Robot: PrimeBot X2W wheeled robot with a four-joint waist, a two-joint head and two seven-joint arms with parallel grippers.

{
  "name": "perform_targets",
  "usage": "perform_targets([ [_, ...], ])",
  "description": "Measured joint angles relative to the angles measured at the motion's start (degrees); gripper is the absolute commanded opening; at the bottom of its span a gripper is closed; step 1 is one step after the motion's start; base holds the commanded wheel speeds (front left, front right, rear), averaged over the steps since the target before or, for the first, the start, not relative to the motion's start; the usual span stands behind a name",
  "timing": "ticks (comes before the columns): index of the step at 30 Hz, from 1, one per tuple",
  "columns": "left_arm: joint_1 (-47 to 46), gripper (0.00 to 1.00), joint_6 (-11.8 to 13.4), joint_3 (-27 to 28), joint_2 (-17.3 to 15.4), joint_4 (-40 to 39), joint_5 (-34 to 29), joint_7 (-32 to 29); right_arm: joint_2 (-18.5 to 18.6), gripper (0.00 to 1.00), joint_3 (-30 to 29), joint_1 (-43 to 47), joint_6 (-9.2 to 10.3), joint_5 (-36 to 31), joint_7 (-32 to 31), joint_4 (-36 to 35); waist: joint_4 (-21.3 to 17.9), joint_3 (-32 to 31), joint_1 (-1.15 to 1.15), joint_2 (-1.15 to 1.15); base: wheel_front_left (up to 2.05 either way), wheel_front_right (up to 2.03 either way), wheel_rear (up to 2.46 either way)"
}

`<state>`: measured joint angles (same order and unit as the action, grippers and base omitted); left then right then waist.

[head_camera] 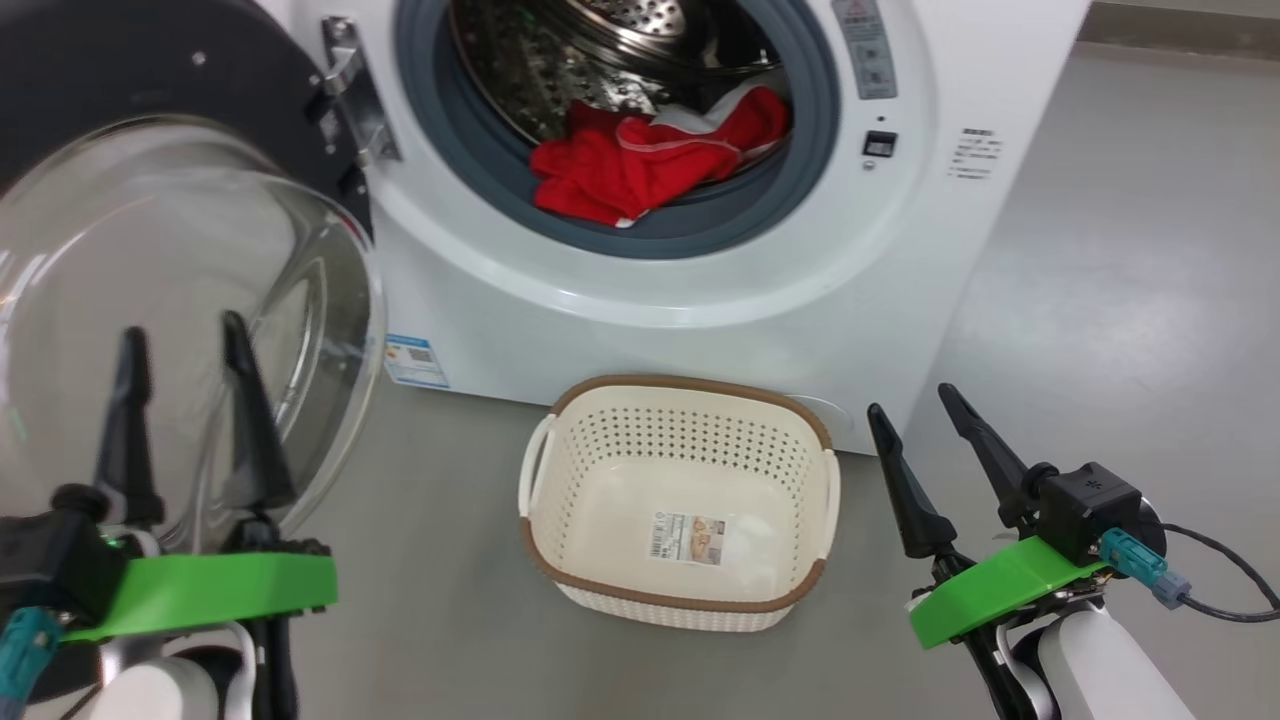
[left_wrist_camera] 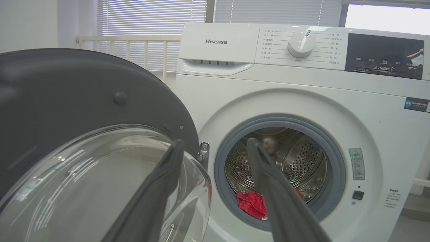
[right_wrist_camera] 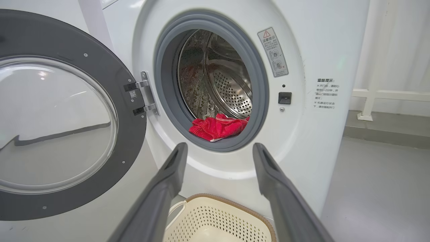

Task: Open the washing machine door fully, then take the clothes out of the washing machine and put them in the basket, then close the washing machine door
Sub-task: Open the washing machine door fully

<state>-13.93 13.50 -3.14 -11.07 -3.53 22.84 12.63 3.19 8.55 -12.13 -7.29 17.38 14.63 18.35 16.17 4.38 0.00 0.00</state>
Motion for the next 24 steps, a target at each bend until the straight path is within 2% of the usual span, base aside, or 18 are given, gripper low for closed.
perform_targets([
  [12,3.11,1.0,-5.55,-4.74,-0.65,2.45,0.03,0.16,-0.09,1.0,-4.17,0.26,0.0,-2.91,0.0,-2.05,-8.45,-0.61,0.0,0.0,0.0,0.0,0.0],
  [20,7.2,1.0,-7.86,-5.64,-1.01,6.2,0.88,0.58,-0.14,1.0,-5.52,3.56,0.0,-4.86,0.0,-4.3,-12.92,-2.0,0.0,0.0,0.0,0.0,0.0],
  [24,10.28,1.0,-8.0,-5.52,-2.18,6.7,0.65,0.83,-0.2,1.0,-5.76,5.65,0.0,-6.47,0.0,-4.85,-15.13,-3.13,0.0,0.0,0.0,0.0,0.0],
])
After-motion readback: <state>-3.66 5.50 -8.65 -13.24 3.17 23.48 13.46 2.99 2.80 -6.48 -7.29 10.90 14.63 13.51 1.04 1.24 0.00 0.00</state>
